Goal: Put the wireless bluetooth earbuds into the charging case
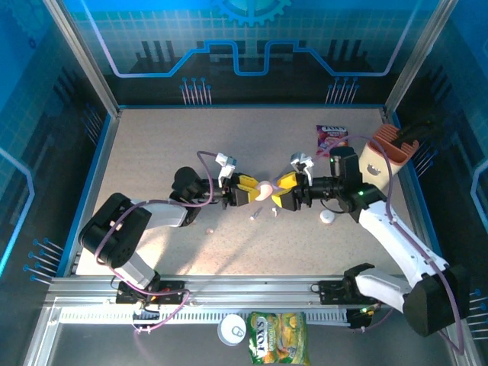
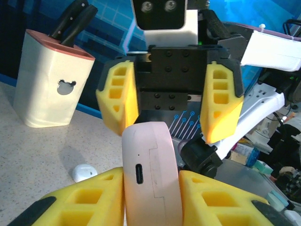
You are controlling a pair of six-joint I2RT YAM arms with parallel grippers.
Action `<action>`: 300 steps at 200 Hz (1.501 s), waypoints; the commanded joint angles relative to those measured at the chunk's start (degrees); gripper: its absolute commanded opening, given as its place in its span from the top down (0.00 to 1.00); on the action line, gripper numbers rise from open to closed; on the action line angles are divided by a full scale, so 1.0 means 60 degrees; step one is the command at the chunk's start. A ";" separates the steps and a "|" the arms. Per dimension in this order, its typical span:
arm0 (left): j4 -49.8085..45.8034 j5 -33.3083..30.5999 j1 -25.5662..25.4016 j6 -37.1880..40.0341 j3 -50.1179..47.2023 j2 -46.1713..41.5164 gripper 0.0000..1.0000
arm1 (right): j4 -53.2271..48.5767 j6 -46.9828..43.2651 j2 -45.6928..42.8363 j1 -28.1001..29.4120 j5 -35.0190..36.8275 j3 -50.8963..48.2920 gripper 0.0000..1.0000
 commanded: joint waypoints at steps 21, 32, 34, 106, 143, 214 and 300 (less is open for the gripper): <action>0.0539 0.0636 -0.0005 -0.0231 -0.0059 -0.0301 0.68 | -0.0206 -0.0577 0.0687 0.0602 -0.0228 0.0953 0.39; 0.0539 0.0688 -0.0003 -0.0264 -0.0063 -0.0301 0.68 | -0.0205 -0.0594 0.0855 0.0709 -0.0279 0.1050 0.42; 0.0539 0.0685 -0.0007 -0.0261 -0.0073 -0.0301 0.68 | -0.0202 -0.0592 0.0885 0.0716 -0.0291 0.1076 0.42; 0.0539 0.0572 0.0011 -0.0150 -0.0234 -0.0426 0.66 | -0.0787 -0.0869 0.1594 0.0747 -0.0704 0.1436 0.56; 0.0539 0.0470 0.0012 -0.0143 -0.0057 -0.0234 0.65 | -0.0428 -0.0534 0.1641 0.0749 -0.0660 0.1295 0.68; 0.0549 -0.1854 0.0065 0.1280 -0.0333 -0.0488 0.25 | 0.2822 0.3213 0.1293 0.0291 0.0192 -0.0014 0.84; 0.0551 -0.3877 -0.0010 0.4815 -0.1051 -0.0764 0.06 | 0.6913 1.0744 0.1453 -0.0116 0.0761 -0.1308 0.84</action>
